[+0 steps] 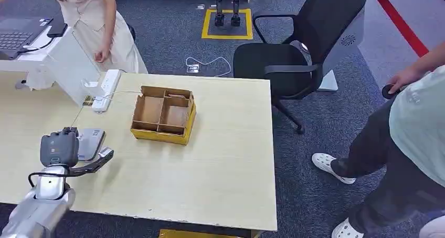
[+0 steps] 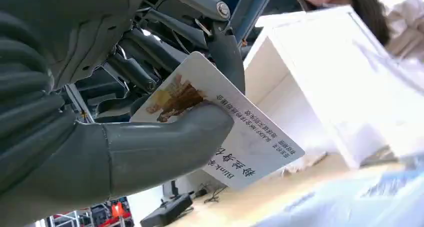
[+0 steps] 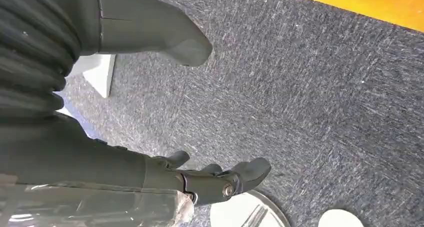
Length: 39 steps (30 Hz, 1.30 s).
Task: Pass the card to the sensor for recognition and then transmit it.
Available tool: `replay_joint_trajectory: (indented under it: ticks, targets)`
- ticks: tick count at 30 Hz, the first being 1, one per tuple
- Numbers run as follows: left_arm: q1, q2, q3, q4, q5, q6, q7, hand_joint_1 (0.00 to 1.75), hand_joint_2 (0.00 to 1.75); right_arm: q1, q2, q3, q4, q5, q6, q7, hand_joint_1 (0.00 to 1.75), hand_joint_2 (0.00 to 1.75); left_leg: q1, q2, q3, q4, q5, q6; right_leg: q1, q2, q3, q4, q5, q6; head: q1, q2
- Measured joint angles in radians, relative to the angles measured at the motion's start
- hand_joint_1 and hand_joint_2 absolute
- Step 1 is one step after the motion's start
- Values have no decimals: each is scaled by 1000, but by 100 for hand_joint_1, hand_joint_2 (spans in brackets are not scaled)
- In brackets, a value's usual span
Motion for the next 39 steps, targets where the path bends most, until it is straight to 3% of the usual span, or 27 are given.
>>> replay_joint_trajectory:
  ticks: [17,22,27,39]
  targets:
    - [10,5,3,59,0,0,-2,175,175,0,0,-9,0,0,-1,0,0,175,0,0,0,0,0,0,0,0,0,0,0,0,0,0]
    - [6,-2,11,87,45,-26,-106,175,175,0,0,-12,0,0,-1,-3,0,175,0,0,1,0,0,0,0,0,0,0,0,0,0,0]
    - [-2,-25,26,95,152,-106,-213,175,175,0,0,-17,0,0,-1,-9,0,175,0,0,1,0,0,0,0,0,0,0,0,0,0,0]
    - [15,-81,29,9,403,-108,-357,175,175,0,0,-28,0,19,1,-15,0,175,0,0,2,0,0,-1,0,0,1,0,0,0,0,0]
